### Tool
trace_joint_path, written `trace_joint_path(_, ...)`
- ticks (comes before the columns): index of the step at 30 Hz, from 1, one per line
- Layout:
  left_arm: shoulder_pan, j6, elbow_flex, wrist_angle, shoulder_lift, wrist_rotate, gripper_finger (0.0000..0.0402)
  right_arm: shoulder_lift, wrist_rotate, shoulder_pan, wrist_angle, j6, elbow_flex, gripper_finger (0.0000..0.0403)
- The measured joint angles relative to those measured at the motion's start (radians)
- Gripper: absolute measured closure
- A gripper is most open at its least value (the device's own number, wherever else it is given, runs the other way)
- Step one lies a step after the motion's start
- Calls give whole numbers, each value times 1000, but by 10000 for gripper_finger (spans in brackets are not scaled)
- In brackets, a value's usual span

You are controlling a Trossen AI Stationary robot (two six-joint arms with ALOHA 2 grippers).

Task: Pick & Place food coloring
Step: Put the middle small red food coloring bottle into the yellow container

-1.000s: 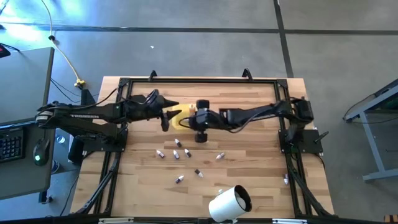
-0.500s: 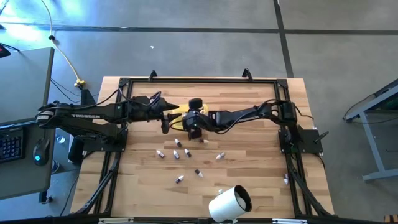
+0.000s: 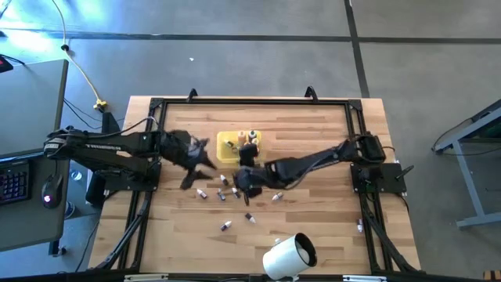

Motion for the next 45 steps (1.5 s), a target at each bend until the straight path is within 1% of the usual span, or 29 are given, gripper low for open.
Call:
trace_joint_path(2, -70, -27, -1, -92, 2, -47, 220, -16, -14, 31, -25, 53, 0, 231)
trace_joint_path(3, -110, -54, -2, -126, 10, -88, 220, -22, -16, 44, -37, 78, 0, 231)
trace_joint_path(5, -189, -101, -15, -153, 33, -184, 220, -23, -17, 68, -40, 130, 0, 231)
trace_joint_path(7, -257, -128, -42, -162, 58, -251, 220, -23, -18, 87, -52, 160, -2, 231)
trace_joint_path(12, -382, -237, -83, -152, 133, -298, 220, -22, -61, 113, -75, 201, -2, 231)
trace_joint_path(16, -436, -244, -84, -153, 202, -388, 220, -22, -63, 119, -74, 204, -2, 231)
trace_joint_path(18, -451, -228, -84, -152, 239, -416, 220, -22, -63, 119, -75, 227, -2, 231)
trace_joint_path(20, -451, -212, -84, -152, 279, -421, 220, -22, -61, 118, -75, 251, -2, 231)
trace_joint_path(23, -449, -209, -84, -155, 341, -427, 220, -22, -73, 117, -75, 253, -2, 231)
trace_joint_path(29, -449, -210, -84, -141, 453, -478, 220, -22, -69, 113, -74, 251, -2, 231)
trace_joint_path(32, -450, -214, -79, -137, 482, -503, 220, -22, -79, 109, -75, 250, -2, 231)
trace_joint_path(36, -450, -234, -81, -120, 496, -502, 222, -22, -85, 107, -75, 253, -2, 231)
trace_joint_path(39, -450, -265, -82, -110, 497, -489, 238, -22, -86, 106, -76, 258, -2, 231)
trace_joint_path(43, -450, -302, -82, -104, 497, -475, 279, -22, -97, 107, -90, 272, -2, 235)
trace_joint_path(45, -450, -320, -80, -100, 498, -480, 300, -22, -91, 112, -129, 272, -2, 238)
